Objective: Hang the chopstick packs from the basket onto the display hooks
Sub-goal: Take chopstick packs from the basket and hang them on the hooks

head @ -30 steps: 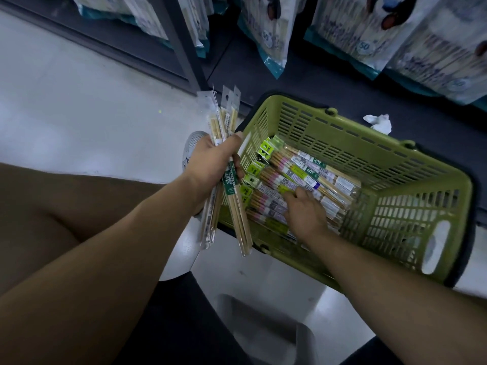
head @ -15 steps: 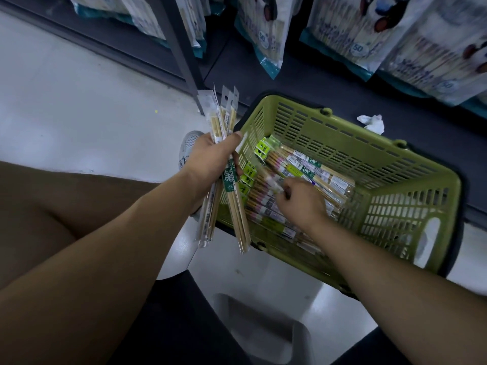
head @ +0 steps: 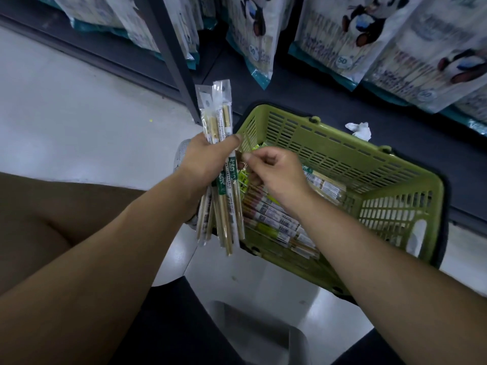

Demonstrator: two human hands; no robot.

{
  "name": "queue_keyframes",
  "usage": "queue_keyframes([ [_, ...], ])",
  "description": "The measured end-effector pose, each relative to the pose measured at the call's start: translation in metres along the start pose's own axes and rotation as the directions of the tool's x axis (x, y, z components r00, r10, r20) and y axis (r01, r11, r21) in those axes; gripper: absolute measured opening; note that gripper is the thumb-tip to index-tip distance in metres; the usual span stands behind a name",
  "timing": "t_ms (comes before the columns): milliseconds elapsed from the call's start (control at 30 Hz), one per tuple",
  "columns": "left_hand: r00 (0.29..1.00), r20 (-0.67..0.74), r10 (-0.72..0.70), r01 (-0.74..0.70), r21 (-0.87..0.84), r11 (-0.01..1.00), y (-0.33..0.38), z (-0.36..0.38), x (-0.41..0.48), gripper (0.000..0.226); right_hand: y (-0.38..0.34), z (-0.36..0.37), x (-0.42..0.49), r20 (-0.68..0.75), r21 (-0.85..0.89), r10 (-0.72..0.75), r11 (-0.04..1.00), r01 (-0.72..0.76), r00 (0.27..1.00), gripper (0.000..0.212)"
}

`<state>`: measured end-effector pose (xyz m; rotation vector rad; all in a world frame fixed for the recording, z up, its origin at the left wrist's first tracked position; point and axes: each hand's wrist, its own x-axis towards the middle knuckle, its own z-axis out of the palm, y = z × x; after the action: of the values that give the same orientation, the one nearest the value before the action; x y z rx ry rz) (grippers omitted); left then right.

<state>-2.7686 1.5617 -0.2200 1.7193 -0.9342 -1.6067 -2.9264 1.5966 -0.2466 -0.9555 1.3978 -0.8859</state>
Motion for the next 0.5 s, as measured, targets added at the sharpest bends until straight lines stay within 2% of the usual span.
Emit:
queue_keyframes([
  [33,1.0,-0.004,-0.014,0.014,-0.026,1.0,-0.001,-0.002,0.001,0.044,0.008,-0.008,0.006,-0.044,-0.052,0.021,0.998,-0.023,0.999,0.011],
  [100,0.998,-0.001,-0.062,0.061,-0.081,0.995,-0.003,-0.005,0.001,0.05,0.031,-0.032,0.019,-0.128,-0.263,0.074,0.959,-0.106,0.989,0.007],
  [167,0.996,0.01,-0.092,0.092,-0.055,0.994,-0.006,-0.006,0.002,0.061,0.057,-0.058,0.03,-0.203,-0.498,0.149,0.835,-0.233,0.968,0.015],
  [233,0.997,0.021,-0.078,0.078,-0.017,0.997,-0.007,-0.006,0.005,0.065,0.078,-0.079,0.037,-0.26,-0.627,0.208,0.707,-0.328,0.943,0.024],
  [367,0.999,0.027,-0.041,0.043,-0.075,0.996,-0.013,-0.002,0.007,0.058,0.097,-0.093,0.045,-0.215,-0.779,0.285,0.527,-0.34,0.934,0.039],
  [500,0.998,0.009,-0.06,0.06,-0.116,0.991,-0.014,-0.004,0.01,0.062,0.103,-0.095,0.052,-0.192,-0.819,0.257,0.49,-0.299,0.947,0.039],
])
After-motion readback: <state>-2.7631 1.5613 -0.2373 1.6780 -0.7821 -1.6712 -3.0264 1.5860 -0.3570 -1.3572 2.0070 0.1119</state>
